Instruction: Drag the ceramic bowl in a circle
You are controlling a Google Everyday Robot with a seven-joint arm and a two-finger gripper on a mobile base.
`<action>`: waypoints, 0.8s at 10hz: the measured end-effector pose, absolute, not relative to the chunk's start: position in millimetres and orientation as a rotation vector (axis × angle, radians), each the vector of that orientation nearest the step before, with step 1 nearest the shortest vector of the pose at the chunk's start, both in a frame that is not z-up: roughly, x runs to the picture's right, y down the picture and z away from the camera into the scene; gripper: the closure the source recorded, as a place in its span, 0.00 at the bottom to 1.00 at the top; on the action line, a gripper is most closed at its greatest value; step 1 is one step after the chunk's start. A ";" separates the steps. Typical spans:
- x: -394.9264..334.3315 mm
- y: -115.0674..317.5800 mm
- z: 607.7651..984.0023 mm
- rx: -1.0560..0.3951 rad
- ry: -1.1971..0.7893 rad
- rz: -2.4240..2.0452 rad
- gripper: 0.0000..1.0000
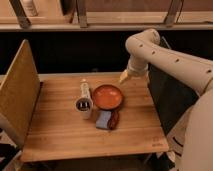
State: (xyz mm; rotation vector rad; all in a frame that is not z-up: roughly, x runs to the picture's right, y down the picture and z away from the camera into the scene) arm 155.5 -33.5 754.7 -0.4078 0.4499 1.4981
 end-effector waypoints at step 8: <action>151.7 -31.3 759.4 -0.405 0.442 1.477 0.20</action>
